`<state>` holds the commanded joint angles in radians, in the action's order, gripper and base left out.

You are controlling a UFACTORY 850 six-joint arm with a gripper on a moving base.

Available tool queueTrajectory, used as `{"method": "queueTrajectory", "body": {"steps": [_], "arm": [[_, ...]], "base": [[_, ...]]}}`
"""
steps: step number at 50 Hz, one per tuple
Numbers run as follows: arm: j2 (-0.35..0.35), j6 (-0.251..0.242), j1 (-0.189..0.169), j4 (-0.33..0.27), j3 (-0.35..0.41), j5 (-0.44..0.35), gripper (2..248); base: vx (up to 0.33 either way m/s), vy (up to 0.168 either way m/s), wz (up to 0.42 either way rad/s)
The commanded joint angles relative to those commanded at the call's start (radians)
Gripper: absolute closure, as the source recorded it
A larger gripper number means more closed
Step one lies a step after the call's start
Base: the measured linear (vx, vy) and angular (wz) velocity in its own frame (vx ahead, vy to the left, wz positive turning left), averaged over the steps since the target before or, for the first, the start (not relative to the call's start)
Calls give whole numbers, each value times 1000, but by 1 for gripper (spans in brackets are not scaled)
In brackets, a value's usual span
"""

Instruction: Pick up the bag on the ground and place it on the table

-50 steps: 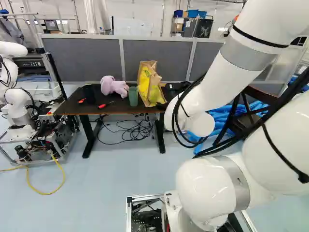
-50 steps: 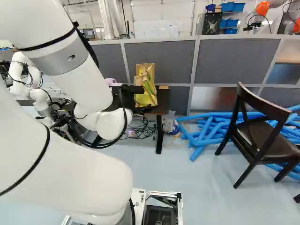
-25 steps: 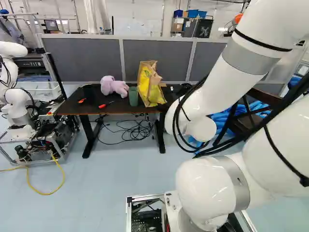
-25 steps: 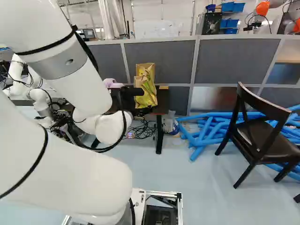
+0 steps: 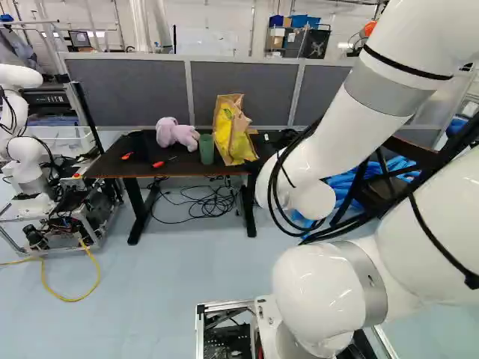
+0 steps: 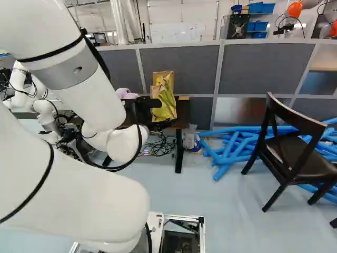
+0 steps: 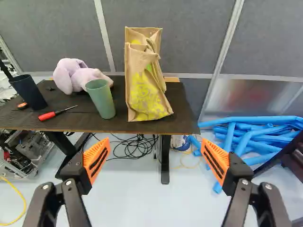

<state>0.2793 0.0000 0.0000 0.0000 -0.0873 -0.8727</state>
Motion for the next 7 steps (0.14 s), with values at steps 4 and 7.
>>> {"method": "queueTrajectory", "body": {"steps": [4, 7], "arm": [[0, 0, 0, 0, 0, 0, 3], [0, 0, 0, 0, 0, 0, 3]], "base": [[0, 0, 0], [0, 0, 0]]}}
